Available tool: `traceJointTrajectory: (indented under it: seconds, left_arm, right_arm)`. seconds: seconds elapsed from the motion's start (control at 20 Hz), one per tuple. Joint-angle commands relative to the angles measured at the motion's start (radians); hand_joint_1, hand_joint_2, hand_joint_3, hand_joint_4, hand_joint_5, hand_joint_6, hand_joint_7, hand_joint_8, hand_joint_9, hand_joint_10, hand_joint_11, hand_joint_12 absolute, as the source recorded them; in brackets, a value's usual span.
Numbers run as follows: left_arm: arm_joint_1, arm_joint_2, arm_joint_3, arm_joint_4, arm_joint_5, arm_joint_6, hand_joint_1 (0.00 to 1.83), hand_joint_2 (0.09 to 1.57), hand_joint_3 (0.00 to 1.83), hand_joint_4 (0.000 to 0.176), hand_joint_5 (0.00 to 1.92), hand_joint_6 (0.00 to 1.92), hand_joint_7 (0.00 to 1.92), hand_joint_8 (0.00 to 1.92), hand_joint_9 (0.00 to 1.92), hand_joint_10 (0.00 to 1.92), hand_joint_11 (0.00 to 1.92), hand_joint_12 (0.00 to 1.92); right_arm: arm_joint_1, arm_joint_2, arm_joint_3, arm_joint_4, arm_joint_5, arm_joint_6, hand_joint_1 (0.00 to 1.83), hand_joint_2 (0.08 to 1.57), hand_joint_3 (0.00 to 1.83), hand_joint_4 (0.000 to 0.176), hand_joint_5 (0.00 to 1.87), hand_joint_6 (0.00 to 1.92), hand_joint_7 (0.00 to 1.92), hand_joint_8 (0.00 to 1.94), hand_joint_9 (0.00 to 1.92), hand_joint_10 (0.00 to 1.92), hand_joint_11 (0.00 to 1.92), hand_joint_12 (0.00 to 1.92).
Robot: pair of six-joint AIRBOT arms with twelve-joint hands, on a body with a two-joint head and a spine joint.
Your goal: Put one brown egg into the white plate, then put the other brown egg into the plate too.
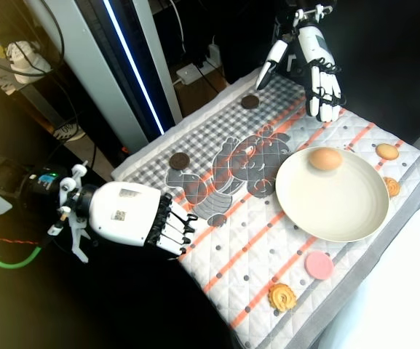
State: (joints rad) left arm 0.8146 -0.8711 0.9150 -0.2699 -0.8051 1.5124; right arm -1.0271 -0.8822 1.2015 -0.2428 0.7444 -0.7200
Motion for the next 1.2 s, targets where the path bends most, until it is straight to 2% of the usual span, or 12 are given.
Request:
traceJointTrajectory:
  seconds: [0.0, 0.1, 0.35, 0.4, 0.45, 0.55, 0.65, 0.75, 0.9, 1.05, 1.1, 1.15]
  left_arm:
    - [-0.006, -0.004, 0.000, 0.005, -0.124, -0.010, 0.64, 0.84, 0.00, 0.176, 0.16, 0.00, 0.21, 0.00, 0.20, 0.00, 0.00, 0.39]
    - [-0.006, -0.004, 0.000, 0.002, -0.124, -0.010, 0.64, 0.84, 0.00, 0.176, 0.16, 0.00, 0.21, 0.00, 0.20, 0.00, 0.00, 0.39]
    - [-0.005, -0.007, 0.001, 0.001, -0.124, -0.010, 0.68, 0.83, 0.00, 0.176, 0.18, 0.00, 0.19, 0.00, 0.20, 0.00, 0.00, 0.40]
    - [-0.005, -0.007, 0.001, 0.001, -0.124, -0.010, 0.67, 0.83, 0.00, 0.176, 0.18, 0.00, 0.19, 0.00, 0.21, 0.01, 0.00, 0.40]
    - [-0.005, -0.006, 0.001, 0.001, -0.124, -0.010, 0.65, 0.84, 0.00, 0.176, 0.17, 0.00, 0.19, 0.00, 0.22, 0.00, 0.00, 0.38]
    - [-0.005, -0.006, 0.001, -0.001, -0.123, -0.010, 0.65, 0.84, 0.00, 0.176, 0.17, 0.00, 0.19, 0.00, 0.21, 0.00, 0.00, 0.38]
    - [-0.004, -0.005, 0.001, -0.001, -0.123, -0.010, 0.62, 0.84, 0.00, 0.176, 0.16, 0.00, 0.19, 0.00, 0.21, 0.00, 0.00, 0.37]
    - [-0.004, -0.005, 0.001, -0.002, -0.122, -0.010, 0.60, 0.85, 0.00, 0.176, 0.16, 0.00, 0.19, 0.00, 0.21, 0.00, 0.00, 0.34]
    - [0.000, -0.005, 0.001, -0.004, -0.123, -0.010, 0.61, 0.84, 0.00, 0.176, 0.16, 0.00, 0.19, 0.00, 0.21, 0.00, 0.00, 0.35]
    - [0.000, -0.006, 0.001, -0.004, -0.125, -0.010, 0.70, 0.81, 0.00, 0.171, 0.29, 0.01, 0.29, 0.01, 0.23, 0.00, 0.00, 0.30]
    - [0.000, -0.006, 0.002, -0.005, -0.125, -0.010, 0.69, 0.82, 0.00, 0.160, 0.34, 0.01, 0.35, 0.01, 0.25, 0.01, 0.00, 0.33]
    - [0.000, -0.007, 0.003, -0.005, -0.125, -0.010, 0.69, 0.83, 0.00, 0.150, 0.37, 0.01, 0.38, 0.01, 0.27, 0.01, 0.00, 0.35]
  right_arm:
    - [0.014, 0.001, 0.004, 0.026, 0.101, -0.004, 1.21, 1.15, 0.00, 0.000, 0.88, 1.00, 0.94, 1.19, 0.92, 0.92, 0.81, 1.31]
    - [0.046, -0.007, 0.004, 0.026, 0.132, -0.004, 1.20, 1.16, 0.00, 0.000, 0.84, 1.10, 0.97, 1.11, 1.03, 0.73, 0.89, 1.17]
    - [0.161, -0.093, 0.057, 0.021, 0.150, -0.004, 1.21, 1.13, 0.00, 0.000, 0.89, 1.02, 1.01, 1.05, 1.04, 0.71, 0.89, 1.16]
    - [0.182, -0.115, 0.072, 0.022, 0.150, -0.004, 1.21, 1.13, 0.00, 0.002, 0.91, 1.02, 1.02, 1.00, 1.05, 0.62, 0.87, 1.12]
    - [0.211, -0.146, 0.095, 0.022, 0.150, -0.004, 1.22, 1.11, 0.00, 0.012, 0.93, 1.08, 1.07, 0.82, 1.13, 0.42, 0.88, 1.04]
    - [0.256, -0.199, 0.139, 0.022, 0.142, -0.004, 1.23, 1.09, 0.00, 0.011, 0.96, 1.03, 1.11, 0.75, 1.17, 0.38, 0.89, 1.04]
    - [0.315, -0.262, 0.190, 0.022, 0.118, -0.004, 1.24, 1.08, 0.00, 0.000, 1.00, 0.90, 1.12, 0.83, 1.20, 0.45, 0.91, 1.14]
    - [0.367, -0.322, 0.245, 0.022, 0.086, -0.004, 1.26, 1.06, 0.00, 0.000, 1.09, 0.68, 1.14, 0.90, 1.13, 0.87, 0.95, 1.29]
    - [0.453, -0.431, 0.351, 0.023, 0.006, -0.004, 1.27, 1.05, 0.00, 0.000, 1.11, 0.63, 1.17, 0.86, 1.09, 0.93, 0.95, 1.27]
    - [0.490, -0.496, 0.416, 0.025, -0.052, -0.004, 1.27, 1.04, 0.00, 0.000, 1.11, 0.68, 1.22, 0.71, 1.13, 0.78, 0.95, 1.17]
    - [0.494, -0.509, 0.427, 0.025, -0.063, -0.004, 1.27, 1.03, 0.00, 0.000, 1.12, 0.63, 1.21, 0.75, 1.11, 0.75, 0.87, 1.19]
    - [0.497, -0.519, 0.435, 0.024, -0.069, -0.004, 1.28, 1.06, 0.00, 0.000, 1.11, 0.56, 1.11, 1.01, 1.02, 0.99, 0.82, 1.41]
